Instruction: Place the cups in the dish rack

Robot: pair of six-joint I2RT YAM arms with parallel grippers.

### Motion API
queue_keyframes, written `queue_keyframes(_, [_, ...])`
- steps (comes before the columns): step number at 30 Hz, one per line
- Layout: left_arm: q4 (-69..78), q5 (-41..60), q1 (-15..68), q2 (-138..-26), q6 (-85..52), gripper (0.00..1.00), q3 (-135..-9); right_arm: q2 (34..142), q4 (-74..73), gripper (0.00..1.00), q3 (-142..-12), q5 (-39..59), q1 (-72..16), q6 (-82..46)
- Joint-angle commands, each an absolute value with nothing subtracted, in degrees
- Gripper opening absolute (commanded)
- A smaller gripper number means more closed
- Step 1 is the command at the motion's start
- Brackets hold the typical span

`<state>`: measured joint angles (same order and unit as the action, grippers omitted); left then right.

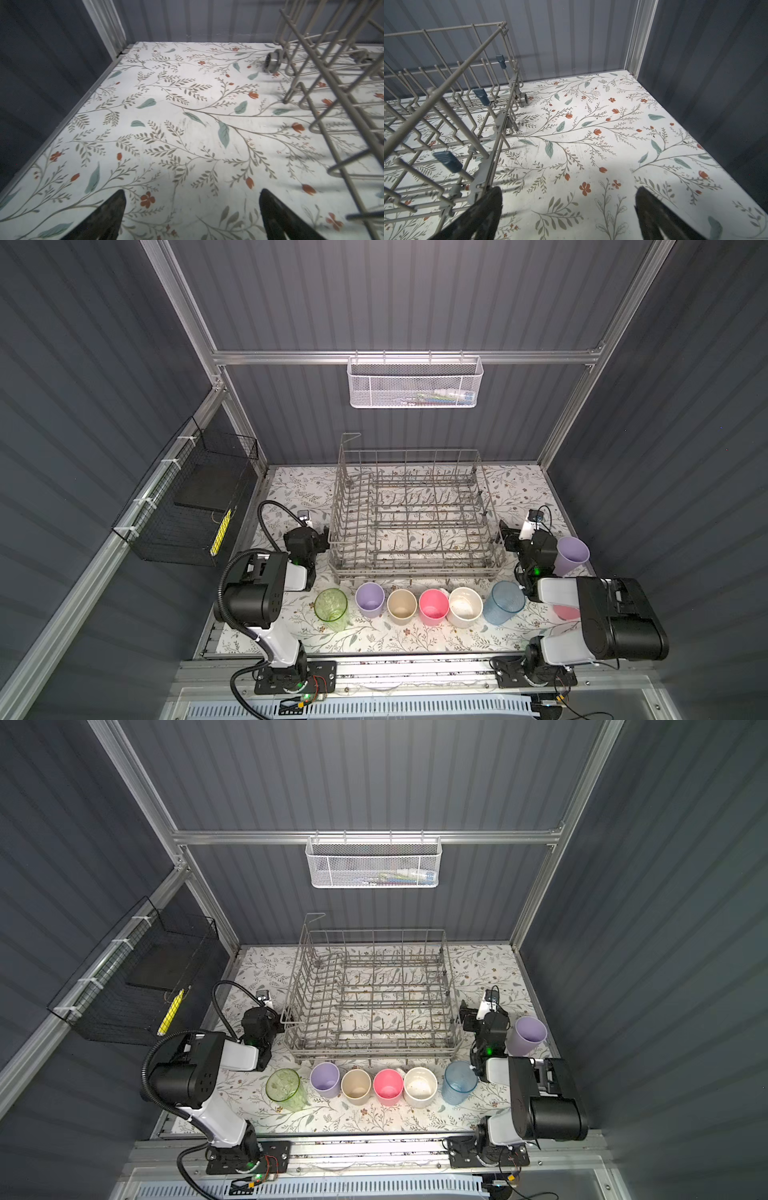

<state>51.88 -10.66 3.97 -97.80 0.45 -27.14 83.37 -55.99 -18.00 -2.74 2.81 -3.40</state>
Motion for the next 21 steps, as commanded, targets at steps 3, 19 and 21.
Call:
queue_keyframes(3, [51.8, -7.5, 4.1, -98.3, 2.3, 1.0, -27.1, 83.5, -56.2, 0.99, -18.4, -2.4, 2.9, -2.9])
queue_keyframes(19, [51.0, -7.6, 3.7, -98.3, 1.7, 1.0, -27.5, 83.6, -56.1, 0.99, -18.5, -2.4, 3.0, -2.9])
queue_keyframes(21, [51.0, -7.6, 3.8, -98.3, 1.8, 1.0, -27.5, 83.6, -56.1, 0.99, -18.5, -2.4, 3.0, -2.9])
